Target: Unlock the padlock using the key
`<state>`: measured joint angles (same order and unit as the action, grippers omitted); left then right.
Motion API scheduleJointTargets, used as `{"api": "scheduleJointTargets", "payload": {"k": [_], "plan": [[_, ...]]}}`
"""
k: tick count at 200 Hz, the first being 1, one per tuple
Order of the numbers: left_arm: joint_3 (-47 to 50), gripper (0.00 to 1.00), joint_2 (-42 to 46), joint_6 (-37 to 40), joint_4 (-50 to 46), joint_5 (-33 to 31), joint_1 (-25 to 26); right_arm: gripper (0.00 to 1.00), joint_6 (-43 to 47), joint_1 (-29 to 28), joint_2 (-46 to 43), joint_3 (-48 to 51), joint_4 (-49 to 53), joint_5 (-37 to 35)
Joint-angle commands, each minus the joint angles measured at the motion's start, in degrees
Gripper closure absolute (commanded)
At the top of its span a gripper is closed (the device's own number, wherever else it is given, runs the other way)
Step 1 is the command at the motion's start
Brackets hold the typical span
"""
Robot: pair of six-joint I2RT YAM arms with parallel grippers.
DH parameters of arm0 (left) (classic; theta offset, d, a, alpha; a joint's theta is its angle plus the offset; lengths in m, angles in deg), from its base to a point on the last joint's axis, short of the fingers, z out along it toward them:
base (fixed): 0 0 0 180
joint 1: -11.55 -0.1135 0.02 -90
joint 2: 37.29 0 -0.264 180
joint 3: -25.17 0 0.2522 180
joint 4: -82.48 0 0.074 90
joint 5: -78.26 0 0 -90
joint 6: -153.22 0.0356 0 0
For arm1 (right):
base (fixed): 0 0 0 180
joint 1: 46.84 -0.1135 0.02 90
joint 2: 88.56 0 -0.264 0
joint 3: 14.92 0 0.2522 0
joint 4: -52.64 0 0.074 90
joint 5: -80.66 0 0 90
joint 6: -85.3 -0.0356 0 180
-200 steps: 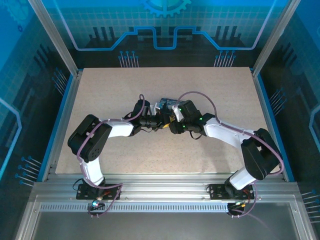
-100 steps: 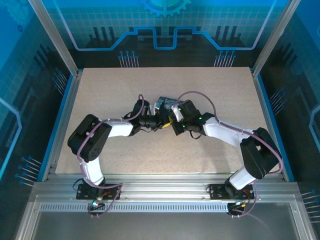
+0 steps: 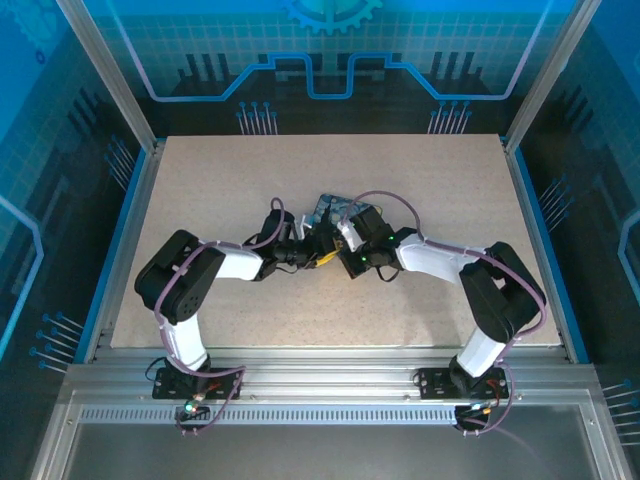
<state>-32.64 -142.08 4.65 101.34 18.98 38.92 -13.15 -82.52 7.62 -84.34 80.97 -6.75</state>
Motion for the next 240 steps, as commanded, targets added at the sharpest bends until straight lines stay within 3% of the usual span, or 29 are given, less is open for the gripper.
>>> {"api": "scheduleJointTargets", "payload": {"k": [1,53,95,107,108,110,111,115,200,240], "plan": [[1.74,0.63,2.68,-0.83,2.73,-1.99,-1.09,1.0,2.15,-0.7,0.41,0.16,0.71,0.99],[4.18,0.62,4.9,-0.5,3.26,-3.0,-2.58,1.0,4.55,-0.79,-0.16,-1.15,3.47,-0.67],[4.33,0.49,6.79,1.61,0.08,-2.56,-2.85,1.0,7.04,-0.84,-1.08,-1.42,4.83,-2.47],[4.5,0.41,7.56,1.73,-0.69,-2.25,-2.91,1.0,7.82,-0.88,-1.52,-1.45,5.05,-2.43],[4.5,0.36,7.57,1.71,-0.79,-2.25,-2.88,1.0,7.87,-0.88,-1.52,-1.5,5.09,-2.42],[4.57,0.14,7.69,1.79,-1.04,-2.18,-2.86,1.0,8.02,-0.88,-1.52,-1.54,5.18,-2.55],[4.58,0.08,7.77,1.83,-1.19,-2.12,-2.86,1.0,8.1,-0.88,-1.52,-1.6,5.24,-2.57],[4.52,0.01,8.05,1.99,-1.91,-2.15,-2.9,1.0,8.38,-0.84,-1.52,-1.74,5.5,-2.78],[5.27,0.01,20.36,11.44,-25.69,-5.99,-2.86,1.0,16.31,-1.1,-1.01,-6.41,11.0,-3.96],[6.09,0.01,26.11,13.68,-32.12,-7.45,-2.85,1.0,19.61,-1.29,0.69,-8.3,13.75,-4.36]]}}
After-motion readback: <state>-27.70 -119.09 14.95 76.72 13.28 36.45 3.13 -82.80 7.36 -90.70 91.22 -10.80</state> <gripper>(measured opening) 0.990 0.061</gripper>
